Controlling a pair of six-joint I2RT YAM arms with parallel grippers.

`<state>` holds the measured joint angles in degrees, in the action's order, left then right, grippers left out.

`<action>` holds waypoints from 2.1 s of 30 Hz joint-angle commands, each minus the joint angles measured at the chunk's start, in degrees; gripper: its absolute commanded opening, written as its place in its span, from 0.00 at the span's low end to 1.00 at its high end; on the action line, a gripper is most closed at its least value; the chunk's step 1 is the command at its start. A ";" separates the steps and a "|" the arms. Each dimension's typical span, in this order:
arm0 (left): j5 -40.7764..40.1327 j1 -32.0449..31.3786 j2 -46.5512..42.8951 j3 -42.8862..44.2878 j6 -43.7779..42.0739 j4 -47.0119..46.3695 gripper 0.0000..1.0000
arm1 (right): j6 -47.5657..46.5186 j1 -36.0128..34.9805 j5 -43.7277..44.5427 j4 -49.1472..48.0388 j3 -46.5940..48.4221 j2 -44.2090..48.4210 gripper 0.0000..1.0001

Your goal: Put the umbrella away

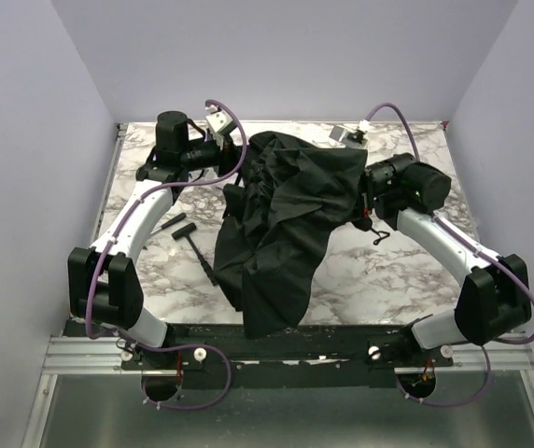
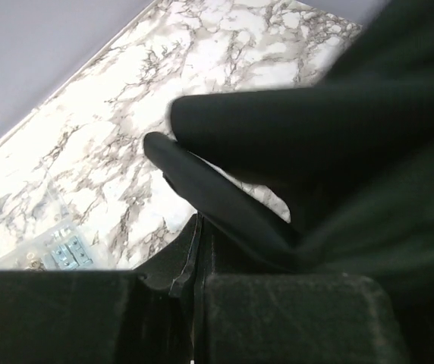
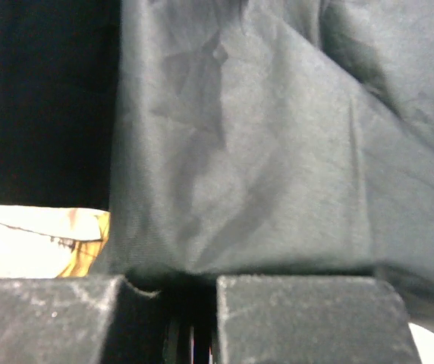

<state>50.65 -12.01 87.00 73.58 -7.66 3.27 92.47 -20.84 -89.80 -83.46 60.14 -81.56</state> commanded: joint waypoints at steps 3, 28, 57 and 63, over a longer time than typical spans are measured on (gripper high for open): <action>3.32 1.47 -0.37 1.67 2.80 0.51 0.00 | 9.49 -2.05 -5.61 -18.94 14.10 -1.40 0.00; 5.42 9.86 1.99 14.91 7.20 1.86 0.00 | 23.26 -1.51 -5.32 -17.89 43.92 -19.77 0.01; 11.07 19.73 4.70 13.40 15.69 -18.33 0.00 | -121.31 -7.88 28.40 126.49 65.47 -16.13 0.00; 16.18 20.12 2.17 5.34 13.15 -22.86 0.00 | -135.21 -8.50 23.40 141.23 70.59 -17.68 0.00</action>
<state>60.80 8.01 92.71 82.59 6.68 -13.34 -26.57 -29.04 -63.70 45.52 126.89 -100.25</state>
